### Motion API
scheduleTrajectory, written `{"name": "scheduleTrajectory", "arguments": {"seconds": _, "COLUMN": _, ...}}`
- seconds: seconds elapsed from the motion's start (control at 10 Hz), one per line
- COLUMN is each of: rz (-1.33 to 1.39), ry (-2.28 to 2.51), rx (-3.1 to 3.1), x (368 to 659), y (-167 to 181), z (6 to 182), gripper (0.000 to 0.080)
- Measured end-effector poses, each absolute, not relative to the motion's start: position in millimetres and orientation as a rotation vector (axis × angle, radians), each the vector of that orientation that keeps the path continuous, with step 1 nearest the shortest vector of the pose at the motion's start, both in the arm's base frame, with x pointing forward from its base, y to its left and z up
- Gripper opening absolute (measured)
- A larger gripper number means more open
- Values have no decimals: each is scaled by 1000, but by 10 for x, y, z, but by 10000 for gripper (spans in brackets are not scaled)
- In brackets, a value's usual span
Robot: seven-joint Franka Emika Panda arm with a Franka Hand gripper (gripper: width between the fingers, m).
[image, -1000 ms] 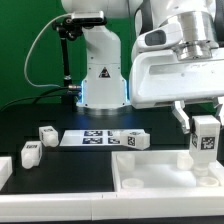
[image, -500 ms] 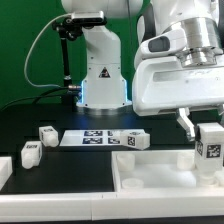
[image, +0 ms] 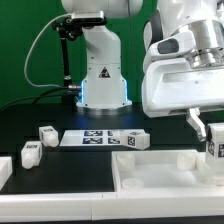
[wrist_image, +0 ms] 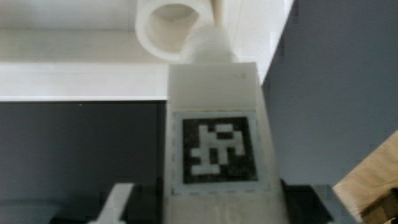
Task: Assemble one leg
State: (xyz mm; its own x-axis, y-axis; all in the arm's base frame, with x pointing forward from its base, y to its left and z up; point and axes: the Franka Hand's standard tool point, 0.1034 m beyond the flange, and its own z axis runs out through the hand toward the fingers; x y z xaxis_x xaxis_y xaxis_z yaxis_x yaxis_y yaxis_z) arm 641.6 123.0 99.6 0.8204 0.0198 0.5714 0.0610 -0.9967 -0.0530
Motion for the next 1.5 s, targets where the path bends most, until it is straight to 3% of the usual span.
{"name": "scheduleTrajectory", "arguments": {"seconds": 0.8, "rz": -919, "ry": -81, "rx": -2944, "x": 6356, "y": 1142, "z": 981, "gripper": 287}}
{"name": "scheduleTrajectory", "arguments": {"seconds": 1.5, "rz": -946, "ry": -79, "rx": -2944, "x": 6334, "y": 1124, "z": 839, "gripper": 287}}
